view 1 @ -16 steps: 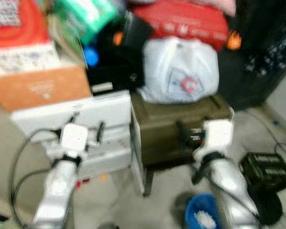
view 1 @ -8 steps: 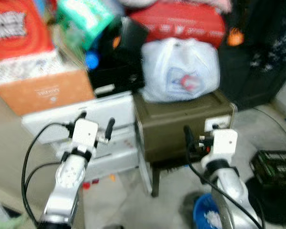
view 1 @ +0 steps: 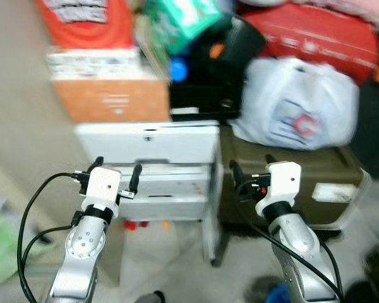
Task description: Clean up the room
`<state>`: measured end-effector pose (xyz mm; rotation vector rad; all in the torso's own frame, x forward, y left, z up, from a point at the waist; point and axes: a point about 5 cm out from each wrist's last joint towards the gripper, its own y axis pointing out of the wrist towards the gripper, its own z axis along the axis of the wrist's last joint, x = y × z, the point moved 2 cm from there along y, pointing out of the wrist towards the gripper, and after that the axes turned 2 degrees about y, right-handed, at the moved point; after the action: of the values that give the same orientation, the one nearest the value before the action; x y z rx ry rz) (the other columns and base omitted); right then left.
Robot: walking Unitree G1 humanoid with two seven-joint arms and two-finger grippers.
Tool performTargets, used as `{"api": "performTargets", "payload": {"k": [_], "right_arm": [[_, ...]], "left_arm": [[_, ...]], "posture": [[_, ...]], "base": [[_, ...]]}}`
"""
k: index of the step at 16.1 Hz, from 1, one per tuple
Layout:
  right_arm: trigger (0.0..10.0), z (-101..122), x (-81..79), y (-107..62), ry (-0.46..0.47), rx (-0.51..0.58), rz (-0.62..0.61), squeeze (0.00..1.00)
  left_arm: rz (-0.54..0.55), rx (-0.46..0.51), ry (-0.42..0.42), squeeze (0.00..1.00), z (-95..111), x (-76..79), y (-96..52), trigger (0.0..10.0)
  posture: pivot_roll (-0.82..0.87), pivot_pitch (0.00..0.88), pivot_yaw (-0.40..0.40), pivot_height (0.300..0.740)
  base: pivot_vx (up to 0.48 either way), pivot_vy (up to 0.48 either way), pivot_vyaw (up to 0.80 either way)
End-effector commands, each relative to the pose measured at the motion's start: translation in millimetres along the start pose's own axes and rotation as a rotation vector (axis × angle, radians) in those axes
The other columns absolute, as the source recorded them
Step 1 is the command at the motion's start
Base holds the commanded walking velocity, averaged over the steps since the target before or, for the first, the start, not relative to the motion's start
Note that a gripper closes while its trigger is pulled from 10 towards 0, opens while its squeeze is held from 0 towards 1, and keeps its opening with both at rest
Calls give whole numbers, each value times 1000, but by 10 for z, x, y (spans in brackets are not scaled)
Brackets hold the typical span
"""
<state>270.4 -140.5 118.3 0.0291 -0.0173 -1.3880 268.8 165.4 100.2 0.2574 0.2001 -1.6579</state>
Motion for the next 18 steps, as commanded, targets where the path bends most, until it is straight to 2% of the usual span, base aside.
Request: {"api": "performTargets", "payload": {"k": [1,8,18], "right_arm": [[10000,-15,39,-14,-6,-13,-6,0],[10000,73,20,20,-12,9,12,0],[10000,77,11,69,-16,10,18,0]], "left_arm": [[5,-8,5,0,-10,-9,-36,10000],[-7,-8,-11,0,17,41,-4,10000],[25,-4,-1,0,36,-12,14,10000]], "posture": [[-70,58,-11,740],[-75,58,-18,740],[-56,56,-22,740]], "base": [[0,0,800],[0,0,800],[0,0,800]]}}
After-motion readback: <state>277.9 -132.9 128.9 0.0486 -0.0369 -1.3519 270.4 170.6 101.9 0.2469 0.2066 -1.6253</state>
